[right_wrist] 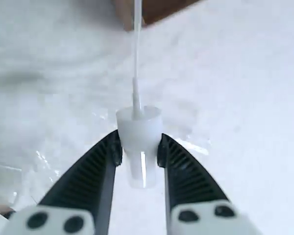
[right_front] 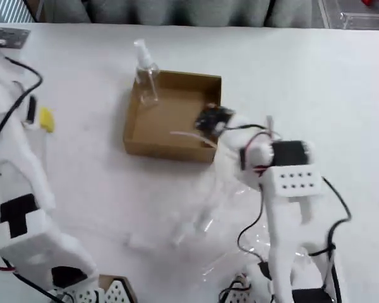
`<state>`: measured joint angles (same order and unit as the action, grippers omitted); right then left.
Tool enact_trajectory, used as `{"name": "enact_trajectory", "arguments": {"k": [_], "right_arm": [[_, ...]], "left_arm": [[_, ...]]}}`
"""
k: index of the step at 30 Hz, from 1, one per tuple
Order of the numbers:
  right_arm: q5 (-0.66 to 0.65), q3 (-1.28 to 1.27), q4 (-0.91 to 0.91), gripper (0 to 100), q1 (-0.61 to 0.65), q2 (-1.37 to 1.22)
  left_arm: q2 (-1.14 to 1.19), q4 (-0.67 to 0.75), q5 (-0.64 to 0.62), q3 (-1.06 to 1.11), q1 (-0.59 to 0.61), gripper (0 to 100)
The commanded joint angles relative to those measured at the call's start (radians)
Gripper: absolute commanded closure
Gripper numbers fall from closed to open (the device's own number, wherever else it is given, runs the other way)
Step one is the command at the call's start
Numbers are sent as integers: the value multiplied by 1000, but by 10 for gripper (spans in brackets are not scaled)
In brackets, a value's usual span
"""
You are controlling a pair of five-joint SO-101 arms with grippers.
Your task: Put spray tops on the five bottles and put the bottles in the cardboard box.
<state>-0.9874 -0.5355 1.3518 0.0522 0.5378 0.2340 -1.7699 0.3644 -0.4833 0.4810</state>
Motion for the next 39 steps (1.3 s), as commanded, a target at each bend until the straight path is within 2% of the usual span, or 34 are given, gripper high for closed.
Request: {"name": "enact_trajectory", "arguments": {"k": [1,5,9,13,18,24,27,30,34,39], "right_arm": [[-84,37,7,983,-197,30],[-207,2,-4,983,-361,7],[-290,-41,-90,983,-472,-79],[-316,-41,-171,983,-553,-185],[-333,6,-236,983,-638,-302],[-628,143,-177,983,-731,-507],[-707,212,-183,983,-756,-608],[-687,292,-183,923,-759,-696],[-523,393,-176,786,-753,-768],[-479,497,-48,818,-753,-777]], "left_arm": [[-22,-8,-63,12,-74,980],[-108,44,-97,110,-120,980],[-348,175,-120,365,-180,980],[-561,285,-123,626,-242,980],[-704,327,-118,818,-236,980],[-845,454,-121,1066,-200,980],[-937,525,-123,1183,-197,980],[-1026,566,-123,1255,-199,980],[-1092,569,-123,1278,-202,979],[-1092,571,-123,1278,-199,979]]}}
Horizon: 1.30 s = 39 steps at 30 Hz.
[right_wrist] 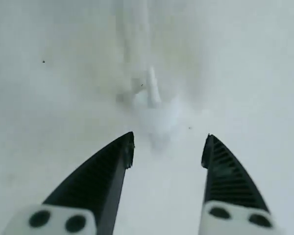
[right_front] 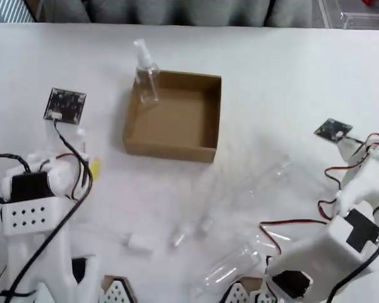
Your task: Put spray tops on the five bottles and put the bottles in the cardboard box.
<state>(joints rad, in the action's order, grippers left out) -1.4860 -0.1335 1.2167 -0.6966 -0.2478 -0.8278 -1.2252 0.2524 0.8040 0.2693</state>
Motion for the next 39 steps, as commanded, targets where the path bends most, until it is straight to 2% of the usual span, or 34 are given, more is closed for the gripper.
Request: {"name": "enact_trajectory", "arguments": {"k": [1,3,6,9,16,19,24,31,36,39], "right_arm": [[21,130,133,832,-4,8],[55,204,226,878,-8,8],[187,307,328,994,-33,8],[269,354,390,982,-91,24],[285,212,400,981,-188,120],[288,120,346,981,-196,134],[400,-44,220,981,-196,162],[506,-279,54,981,-197,358],[701,-425,-196,981,-160,443],[761,-454,-277,981,-124,417]], "left_arm": [[-30,26,-11,-9,13,979],[-30,26,-11,-8,13,979],[-30,26,-11,-8,13,979],[-30,26,-11,-8,13,979],[-30,49,-11,12,13,979],[-30,49,-11,12,13,979],[-30,49,-11,23,13,979],[-30,51,-11,23,13,979],[-30,51,-11,23,13,979],[-30,51,-11,25,13,979]]}}
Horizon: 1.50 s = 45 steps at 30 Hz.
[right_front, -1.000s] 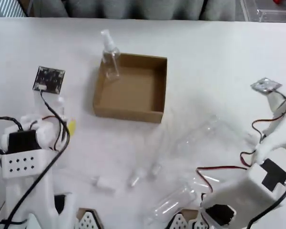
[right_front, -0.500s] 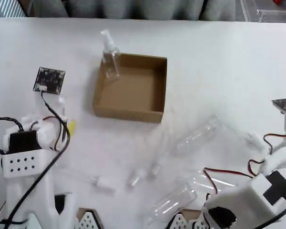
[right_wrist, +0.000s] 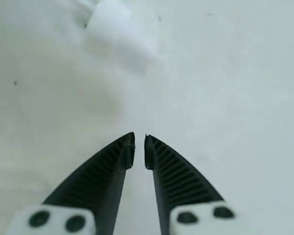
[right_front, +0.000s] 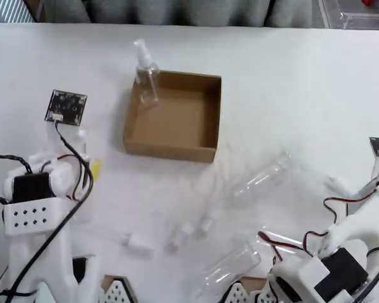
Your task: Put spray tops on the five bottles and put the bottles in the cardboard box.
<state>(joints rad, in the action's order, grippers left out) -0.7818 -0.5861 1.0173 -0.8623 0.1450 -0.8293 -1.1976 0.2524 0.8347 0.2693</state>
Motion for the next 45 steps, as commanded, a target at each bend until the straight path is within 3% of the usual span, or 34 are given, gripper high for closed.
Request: {"name": "enact_trajectory", "arguments": {"k": [1,7,13,24,32,38,45], "right_arm": [[61,-2,-87,981,51,7],[61,68,-151,981,104,-150],[66,265,-67,981,85,-326],[198,586,-59,981,128,-533],[278,847,-58,981,234,-725],[373,1138,174,981,248,-811],[597,1432,489,981,277,-831]], "left_arm": [[-28,23,-11,-6,15,979],[-36,41,-11,25,16,979],[-36,41,-11,23,51,979],[-36,41,-11,23,51,979],[-36,41,-11,25,51,979],[-36,41,-11,25,51,979],[-36,41,-11,25,47,979]]}}
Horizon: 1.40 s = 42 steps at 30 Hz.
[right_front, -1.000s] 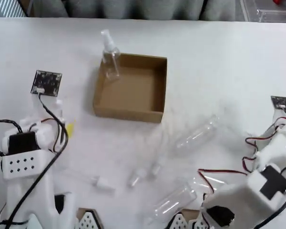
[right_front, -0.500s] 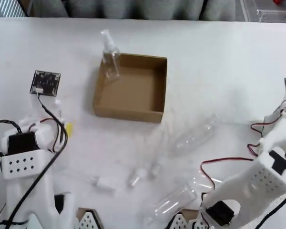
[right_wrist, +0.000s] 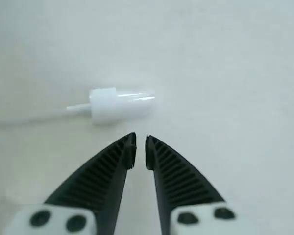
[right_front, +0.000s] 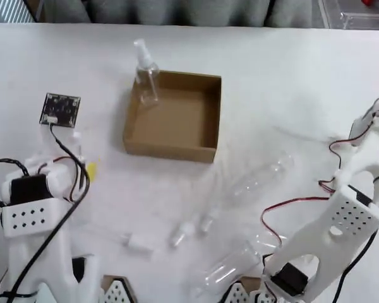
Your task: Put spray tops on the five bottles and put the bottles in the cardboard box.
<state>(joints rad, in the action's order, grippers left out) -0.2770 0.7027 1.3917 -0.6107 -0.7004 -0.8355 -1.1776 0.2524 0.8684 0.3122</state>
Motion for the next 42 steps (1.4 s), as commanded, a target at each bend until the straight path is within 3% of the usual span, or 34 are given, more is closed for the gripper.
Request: {"name": "enact_trajectory", "arguments": {"k": [1,6,10,13,22,25,42], "right_arm": [[132,172,142,981,33,13],[370,216,176,978,53,12],[597,189,153,913,53,8],[692,184,113,902,53,-16],[809,186,-5,855,94,-170],[812,187,-12,817,119,-180],[812,187,-96,821,128,-234]], "left_arm": [[-30,21,-11,-9,4,979],[-30,21,-8,-9,7,979],[-30,21,-5,-9,8,979],[-30,20,-3,-9,8,979],[-30,21,-3,-8,7,979],[-30,21,-3,-8,5,979],[-30,17,-3,-8,5,979]]}}
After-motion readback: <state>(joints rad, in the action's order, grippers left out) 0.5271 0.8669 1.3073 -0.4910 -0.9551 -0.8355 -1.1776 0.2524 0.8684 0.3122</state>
